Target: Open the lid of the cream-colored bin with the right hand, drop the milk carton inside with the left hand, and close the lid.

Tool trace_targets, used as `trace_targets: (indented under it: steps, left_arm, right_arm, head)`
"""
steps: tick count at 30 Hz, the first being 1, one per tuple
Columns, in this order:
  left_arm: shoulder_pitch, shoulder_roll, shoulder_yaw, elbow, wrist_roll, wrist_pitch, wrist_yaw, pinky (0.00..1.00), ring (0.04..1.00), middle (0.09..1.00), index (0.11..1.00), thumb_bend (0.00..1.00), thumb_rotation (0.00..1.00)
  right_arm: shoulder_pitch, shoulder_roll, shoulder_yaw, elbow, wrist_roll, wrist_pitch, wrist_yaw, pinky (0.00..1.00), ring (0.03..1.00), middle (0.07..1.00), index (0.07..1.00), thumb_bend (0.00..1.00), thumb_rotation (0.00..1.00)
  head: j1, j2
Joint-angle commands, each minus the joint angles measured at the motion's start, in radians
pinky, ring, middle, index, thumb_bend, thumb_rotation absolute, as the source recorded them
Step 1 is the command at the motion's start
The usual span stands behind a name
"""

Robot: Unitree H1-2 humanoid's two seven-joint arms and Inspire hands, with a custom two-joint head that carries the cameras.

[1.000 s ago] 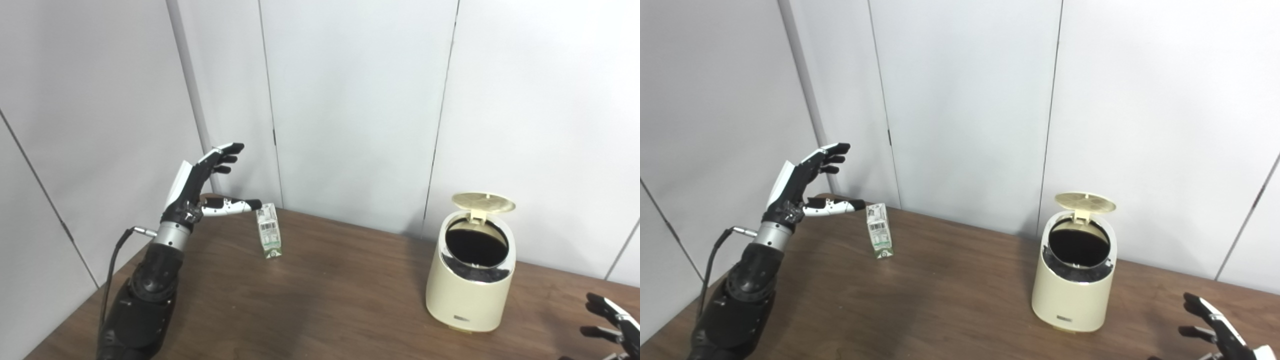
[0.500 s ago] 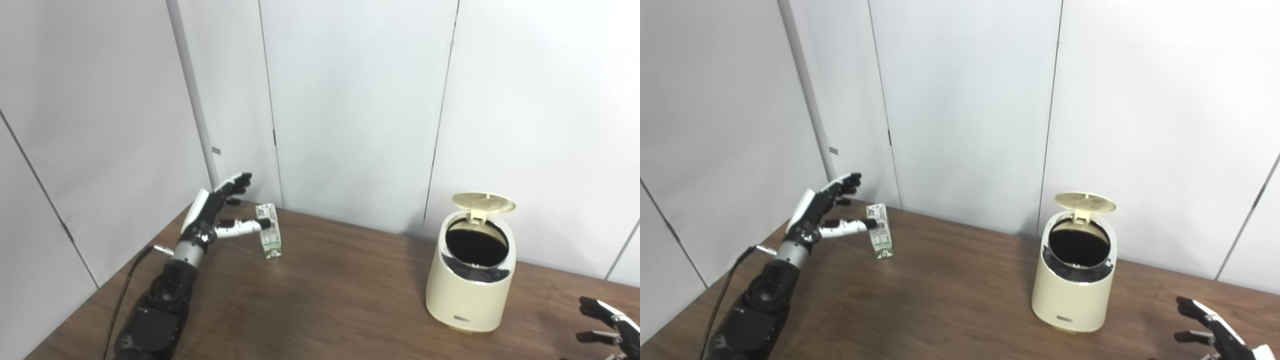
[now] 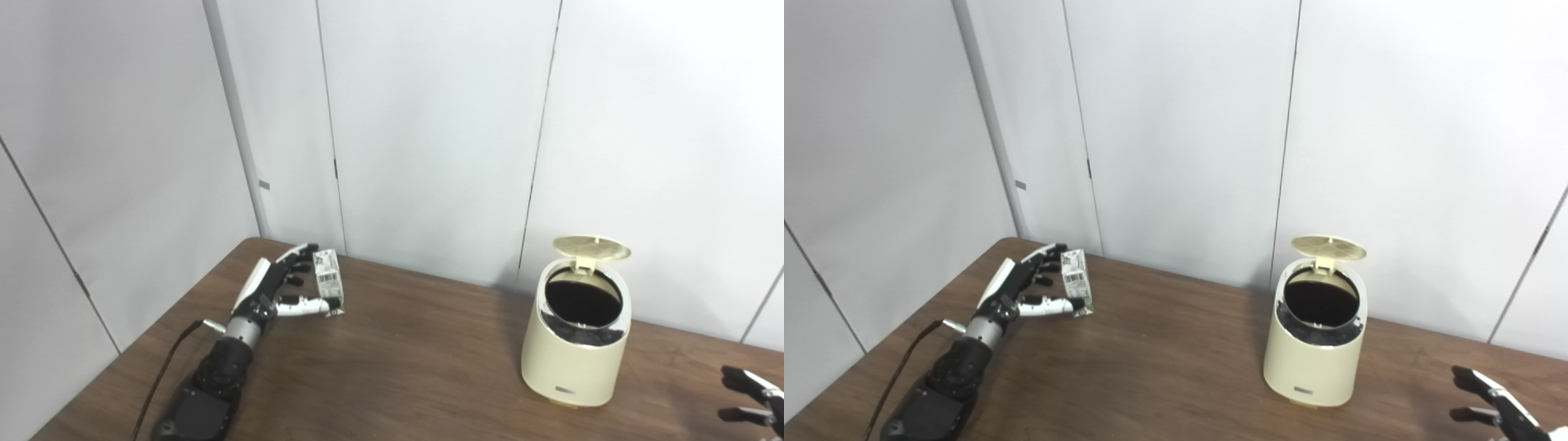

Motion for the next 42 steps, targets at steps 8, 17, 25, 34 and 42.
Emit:
trace_targets:
  steps: [8, 17, 25, 34, 42]
  left_arm:
    - [-0.057, 0.021, -0.021, 0.017, 0.039, -0.036, 0.054, 0.76, 0.815, 0.845, 0.857, 1.0, 0.31]
    - [-0.08, 0.016, -0.025, 0.083, 0.041, -0.067, 0.082, 0.74, 0.803, 0.82, 0.839, 1.0, 0.28]
    - [-0.107, -0.007, -0.025, 0.139, 0.04, -0.079, 0.145, 0.71, 0.771, 0.788, 0.815, 1.0, 0.25]
    - [-0.14, -0.037, -0.007, 0.219, -0.004, -0.162, 0.197, 0.63, 0.699, 0.726, 0.76, 0.99, 0.2]
    - [-0.164, -0.055, 0.01, 0.247, -0.052, -0.194, 0.188, 0.63, 0.675, 0.694, 0.71, 0.95, 0.15]
  right_arm:
    - [-0.011, -0.015, -0.006, -0.036, 0.015, -0.036, -0.004, 0.31, 0.688, 0.83, 0.832, 1.0, 0.61]
    - [0.005, -0.021, -0.007, -0.051, 0.012, -0.026, 0.002, 0.32, 0.683, 0.82, 0.834, 1.0, 0.63]
    - [0.018, -0.027, -0.012, -0.066, 0.018, -0.023, 0.014, 0.33, 0.687, 0.833, 0.839, 1.0, 0.63]
    - [0.032, -0.028, -0.019, -0.078, 0.015, -0.008, 0.017, 0.34, 0.678, 0.826, 0.832, 1.0, 0.65]
    - [0.042, -0.029, -0.02, -0.1, 0.015, 0.022, 0.027, 0.33, 0.674, 0.824, 0.829, 1.0, 0.65]
  head:
    - [-0.007, 0.008]
    - [-0.017, 0.018]
    - [-0.021, 0.022]
    - [-0.026, 0.031]
    - [-0.032, 0.04]
